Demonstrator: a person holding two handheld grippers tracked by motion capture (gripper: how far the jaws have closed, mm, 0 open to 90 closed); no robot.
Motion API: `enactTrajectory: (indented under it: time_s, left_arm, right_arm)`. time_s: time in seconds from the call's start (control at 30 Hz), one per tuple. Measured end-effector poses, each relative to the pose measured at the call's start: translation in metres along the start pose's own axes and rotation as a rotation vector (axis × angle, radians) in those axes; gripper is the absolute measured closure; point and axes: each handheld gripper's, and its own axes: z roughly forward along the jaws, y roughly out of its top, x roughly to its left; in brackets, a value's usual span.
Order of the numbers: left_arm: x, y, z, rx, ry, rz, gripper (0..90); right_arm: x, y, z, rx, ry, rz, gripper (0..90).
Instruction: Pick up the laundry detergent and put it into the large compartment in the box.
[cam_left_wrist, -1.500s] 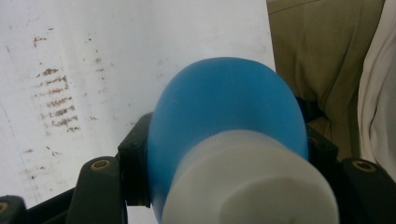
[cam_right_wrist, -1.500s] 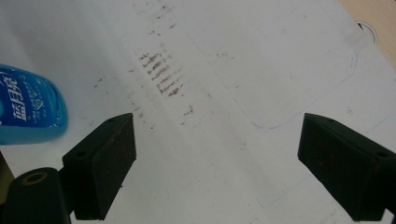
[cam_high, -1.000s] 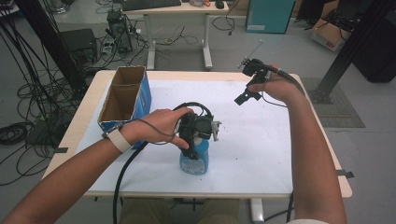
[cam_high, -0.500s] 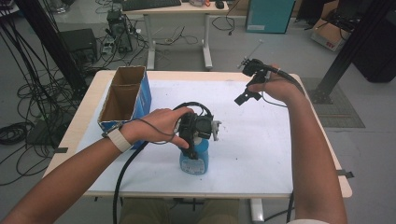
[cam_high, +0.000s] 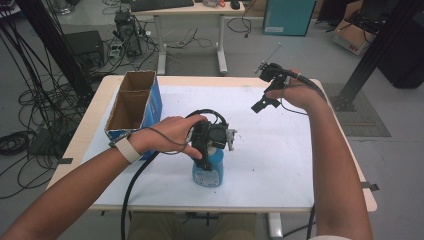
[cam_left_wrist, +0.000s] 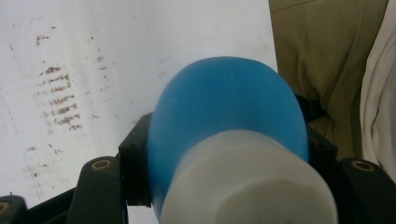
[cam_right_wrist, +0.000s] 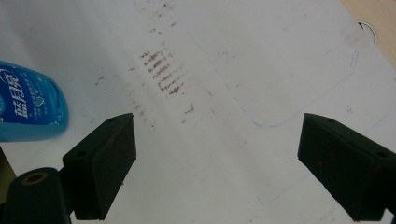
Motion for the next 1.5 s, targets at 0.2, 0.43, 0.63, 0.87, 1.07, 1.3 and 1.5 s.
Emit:
enactTrajectory:
  time_s: [0.2, 0.43, 0.63, 0.87, 1.07, 1.3, 1.5]
  left_arm:
    - [-0.0009, 0.0002, 0.0000, 0.004, 0.000, 0.001, 37.7]
    - [-0.0008, -0.0001, 0.0001, -0.001, 0.000, 0.000, 37.7]
    - [-0.0003, 0.0000, 0.0001, -0.001, -0.001, 0.000, 37.7]
    - [0.0000, -0.0003, 0.0002, -0.003, -0.003, -0.001, 37.6]
    - [-0.0003, -0.0003, 0.0001, -0.001, -0.001, 0.000, 37.6]
    - [0.0002, -0.0004, 0.0002, -0.005, -0.004, -0.002, 37.6]
    - [-0.0001, -0.0004, 0.0001, -0.002, -0.003, -0.001, 37.6]
  right_arm:
    - [0.0001, 0.0005, -0.0002, -0.002, 0.001, -0.002, 11.6]
    - [0.0001, -0.0003, -0.0014, -0.002, 0.000, -0.001, 11.7]
    - [0.0003, -0.0004, -0.0024, -0.003, -0.003, 0.001, 11.7]
    - [0.0000, 0.0010, -0.0022, -0.005, -0.002, -0.006, 11.6]
    - [0.0003, 0.0018, -0.0017, -0.009, -0.001, -0.007, 11.7]
    - [0.0010, 0.0035, -0.0023, -0.008, -0.002, -0.009, 11.6]
    - [0.0011, 0.0045, -0.0043, -0.009, -0.006, -0.011, 11.6]
